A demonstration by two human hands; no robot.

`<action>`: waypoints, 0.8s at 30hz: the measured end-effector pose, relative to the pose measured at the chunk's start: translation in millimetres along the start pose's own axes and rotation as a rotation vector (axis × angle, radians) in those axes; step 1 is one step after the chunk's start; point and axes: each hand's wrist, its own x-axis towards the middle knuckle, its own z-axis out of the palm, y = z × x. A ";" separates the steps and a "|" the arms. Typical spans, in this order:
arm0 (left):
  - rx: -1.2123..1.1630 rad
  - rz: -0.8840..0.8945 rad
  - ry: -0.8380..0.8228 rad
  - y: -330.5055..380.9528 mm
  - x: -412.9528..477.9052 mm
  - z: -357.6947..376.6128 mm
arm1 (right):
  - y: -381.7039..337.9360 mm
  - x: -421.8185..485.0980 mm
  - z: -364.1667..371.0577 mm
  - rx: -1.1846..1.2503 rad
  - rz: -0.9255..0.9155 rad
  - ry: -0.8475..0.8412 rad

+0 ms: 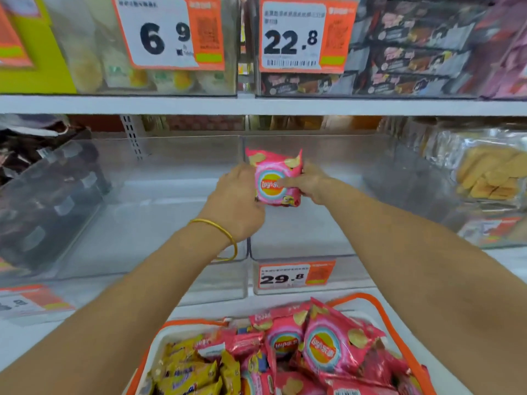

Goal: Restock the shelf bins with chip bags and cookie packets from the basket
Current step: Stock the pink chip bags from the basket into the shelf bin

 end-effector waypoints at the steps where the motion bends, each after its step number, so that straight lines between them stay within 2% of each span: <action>1: -0.008 0.028 0.017 -2.9 -0.6 2.0 | 3.8 5.3 0.3 -0.060 -0.003 -0.009; 4: -0.055 0.072 0.043 -7.6 -1.0 3.5 | 20.8 24.5 4.3 -0.182 0.083 -0.016; 8: -0.038 0.087 0.015 -8.6 -2.6 3.7 | 26.3 41.6 14.1 -0.120 0.068 0.165; 10: -0.054 0.087 0.008 -9.3 -2.5 3.2 | 27.0 46.8 16.9 -0.060 0.056 0.150; 16: -0.091 0.080 0.011 -8.8 -3.8 3.2 | 26.5 54.3 12.5 -0.174 0.038 0.067; 24: -0.097 0.079 0.013 -8.1 -4.3 3.4 | 36.6 57.9 17.0 -0.178 -0.014 0.039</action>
